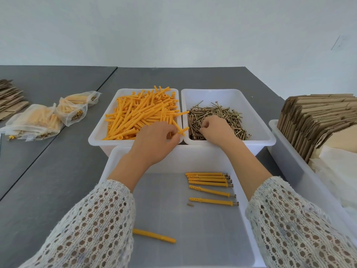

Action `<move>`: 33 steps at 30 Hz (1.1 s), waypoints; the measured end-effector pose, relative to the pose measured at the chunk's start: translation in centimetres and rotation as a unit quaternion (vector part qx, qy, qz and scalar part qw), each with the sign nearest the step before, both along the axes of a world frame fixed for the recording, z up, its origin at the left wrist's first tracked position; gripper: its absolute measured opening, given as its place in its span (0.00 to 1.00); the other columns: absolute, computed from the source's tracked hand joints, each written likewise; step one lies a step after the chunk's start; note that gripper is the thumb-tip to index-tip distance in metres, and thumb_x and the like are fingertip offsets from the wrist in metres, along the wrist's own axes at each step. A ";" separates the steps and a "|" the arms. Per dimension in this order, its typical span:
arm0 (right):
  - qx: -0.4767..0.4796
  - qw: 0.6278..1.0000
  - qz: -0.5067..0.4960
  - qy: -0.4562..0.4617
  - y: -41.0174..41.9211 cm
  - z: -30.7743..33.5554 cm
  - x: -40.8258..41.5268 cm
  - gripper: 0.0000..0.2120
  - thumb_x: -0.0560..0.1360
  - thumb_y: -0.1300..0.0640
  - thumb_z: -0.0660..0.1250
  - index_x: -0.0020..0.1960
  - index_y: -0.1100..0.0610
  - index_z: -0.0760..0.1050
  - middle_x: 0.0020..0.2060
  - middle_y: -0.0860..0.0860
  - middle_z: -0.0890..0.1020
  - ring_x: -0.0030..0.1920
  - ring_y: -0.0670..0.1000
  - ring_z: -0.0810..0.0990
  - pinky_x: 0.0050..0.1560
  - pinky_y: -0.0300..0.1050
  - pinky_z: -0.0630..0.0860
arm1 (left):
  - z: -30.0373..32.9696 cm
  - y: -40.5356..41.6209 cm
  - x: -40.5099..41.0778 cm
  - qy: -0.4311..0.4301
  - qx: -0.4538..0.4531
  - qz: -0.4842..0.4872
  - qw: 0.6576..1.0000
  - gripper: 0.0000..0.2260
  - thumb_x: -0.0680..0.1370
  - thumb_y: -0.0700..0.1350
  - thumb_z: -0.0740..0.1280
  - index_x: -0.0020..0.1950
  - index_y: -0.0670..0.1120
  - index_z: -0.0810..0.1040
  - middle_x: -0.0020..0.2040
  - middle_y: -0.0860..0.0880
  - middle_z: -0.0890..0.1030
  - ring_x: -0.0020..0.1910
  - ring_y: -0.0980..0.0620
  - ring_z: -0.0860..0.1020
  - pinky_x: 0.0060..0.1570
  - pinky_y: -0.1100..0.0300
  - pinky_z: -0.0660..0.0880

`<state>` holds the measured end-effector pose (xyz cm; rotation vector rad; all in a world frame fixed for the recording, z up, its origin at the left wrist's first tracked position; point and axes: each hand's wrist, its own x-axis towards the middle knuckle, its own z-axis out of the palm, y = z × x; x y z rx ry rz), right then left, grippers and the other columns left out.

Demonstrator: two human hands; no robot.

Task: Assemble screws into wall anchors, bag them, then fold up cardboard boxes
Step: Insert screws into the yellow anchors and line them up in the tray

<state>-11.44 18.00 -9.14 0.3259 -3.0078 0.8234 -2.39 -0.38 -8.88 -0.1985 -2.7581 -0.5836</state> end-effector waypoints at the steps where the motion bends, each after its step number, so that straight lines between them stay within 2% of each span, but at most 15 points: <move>1: -0.011 1.000 0.000 0.016 0.0 0.0 0.1 0.05 0.78 0.60 0.63 0.46 0.58 0.76 0.40 0.51 0.78 0.40 0.52 0.75 0.41 0.46 0.73 | 0.0 0.0 0.0 0.008 0.010 0.001 1.000 0.10 0.80 0.51 0.63 0.40 0.52 0.74 0.37 0.54 0.73 0.37 0.52 0.72 0.35 0.56 0.68; 3: -0.040 0.998 0.002 0.054 -0.3 0.2 0.3 0.05 0.79 0.59 0.62 0.48 0.59 0.76 0.38 0.49 0.76 0.41 0.52 0.75 0.41 0.46 0.72 | -0.1 0.1 -0.2 0.044 0.011 0.002 0.999 0.10 0.82 0.50 0.62 0.41 0.51 0.73 0.39 0.53 0.71 0.39 0.52 0.70 0.35 0.56 0.67; 6: -0.108 0.988 0.010 0.113 -0.8 0.6 0.7 0.05 0.81 0.58 0.61 0.48 0.57 0.74 0.40 0.50 0.78 0.43 0.53 0.77 0.45 0.51 0.76 | -0.1 0.2 -0.3 0.109 0.019 0.004 0.994 0.08 0.83 0.47 0.62 0.45 0.47 0.75 0.44 0.51 0.70 0.43 0.53 0.68 0.35 0.59 0.63; 10: -0.131 0.971 0.027 0.199 -2.0 0.8 1.3 0.07 0.82 0.56 0.59 0.46 0.56 0.70 0.31 0.48 0.73 0.32 0.50 0.71 0.37 0.50 0.72 | 0.1 0.4 -0.1 0.150 0.001 -0.001 0.989 0.07 0.84 0.44 0.61 0.49 0.45 0.75 0.43 0.53 0.70 0.42 0.53 0.68 0.34 0.59 0.60; 12: -0.177 0.961 0.055 0.205 -2.4 0.9 1.5 0.06 0.82 0.57 0.59 0.47 0.56 0.72 0.29 0.48 0.71 0.29 0.47 0.68 0.34 0.47 0.69 | 0.2 0.4 0.0 0.161 -0.012 0.002 0.987 0.07 0.84 0.44 0.59 0.50 0.45 0.75 0.42 0.53 0.71 0.40 0.51 0.71 0.31 0.57 0.62; 14: -0.211 0.954 0.076 0.200 -2.5 1.0 1.7 0.07 0.82 0.59 0.59 0.49 0.56 0.74 0.29 0.47 0.71 0.28 0.45 0.66 0.33 0.43 0.65 | 0.3 0.3 0.0 0.154 -0.009 0.010 0.988 0.09 0.84 0.43 0.57 0.54 0.44 0.76 0.44 0.50 0.76 0.39 0.47 0.75 0.31 0.50 0.70; 16: -0.214 0.957 0.079 0.181 -2.5 1.0 1.8 0.06 0.82 0.59 0.59 0.52 0.55 0.74 0.31 0.50 0.75 0.27 0.45 0.66 0.32 0.42 0.65 | 0.3 0.1 0.0 0.146 -0.002 0.019 0.989 0.10 0.84 0.42 0.56 0.58 0.44 0.76 0.48 0.47 0.78 0.40 0.44 0.76 0.35 0.45 0.75; 18: -0.234 0.961 0.059 0.132 -2.4 1.0 1.9 0.03 0.81 0.58 0.61 0.55 0.53 0.71 0.32 0.51 0.76 0.27 0.45 0.67 0.33 0.41 0.68 | 0.2 0.0 -0.1 0.149 -0.003 0.029 0.988 0.11 0.83 0.39 0.56 0.59 0.45 0.76 0.46 0.46 0.78 0.39 0.43 0.76 0.37 0.44 0.75; 21: -0.302 0.951 0.017 0.064 -2.3 1.5 2.0 0.04 0.78 0.59 0.66 0.51 0.53 0.71 0.28 0.48 0.74 0.25 0.42 0.69 0.31 0.36 0.70 | 0.1 0.1 -0.3 0.145 -0.005 0.044 0.988 0.13 0.82 0.37 0.57 0.62 0.45 0.77 0.45 0.47 0.77 0.39 0.43 0.75 0.39 0.45 0.75; 25: -0.442 0.897 -0.007 -0.018 -1.7 2.6 2.4 0.05 0.76 0.65 0.66 0.43 0.58 0.77 0.26 0.49 0.78 0.24 0.45 0.76 0.26 0.35 0.71 | -0.2 0.0 -0.5 0.134 -0.003 0.056 0.989 0.13 0.83 0.39 0.58 0.65 0.47 0.78 0.44 0.47 0.76 0.39 0.45 0.75 0.39 0.48 0.75; 27: -0.495 0.868 -0.018 -0.046 -1.5 3.0 2.6 0.06 0.76 0.65 0.67 0.43 0.56 0.78 0.28 0.49 0.81 0.25 0.46 0.77 0.26 0.35 0.71 | -0.3 0.0 -0.6 0.135 -0.001 0.057 0.989 0.13 0.84 0.42 0.58 0.64 0.48 0.79 0.44 0.49 0.75 0.40 0.48 0.74 0.36 0.51 0.73; 30: -0.545 0.834 -0.032 -0.076 -1.4 3.2 2.7 0.04 0.77 0.64 0.67 0.45 0.57 0.78 0.30 0.50 0.82 0.26 0.46 0.77 0.27 0.35 0.72 | -0.3 0.0 -0.4 0.140 0.019 0.044 0.989 0.13 0.85 0.47 0.57 0.62 0.50 0.80 0.45 0.53 0.77 0.43 0.52 0.74 0.38 0.52 0.74; 32: -0.558 0.824 -0.045 -0.087 -1.4 3.1 2.6 0.06 0.77 0.65 0.66 0.43 0.56 0.77 0.28 0.49 0.80 0.25 0.47 0.75 0.28 0.37 0.71 | -0.1 0.1 -0.4 0.149 0.038 0.046 0.987 0.13 0.85 0.48 0.56 0.61 0.49 0.79 0.39 0.56 0.77 0.38 0.55 0.75 0.34 0.55 0.72; 33: -0.562 0.820 -0.054 -0.090 -1.4 3.1 2.5 0.08 0.77 0.66 0.65 0.41 0.56 0.76 0.26 0.49 0.77 0.24 0.48 0.73 0.28 0.39 0.70 | 0.0 0.2 -0.4 0.154 0.056 0.049 0.985 0.11 0.85 0.48 0.57 0.60 0.48 0.77 0.34 0.57 0.75 0.33 0.59 0.73 0.30 0.58 0.68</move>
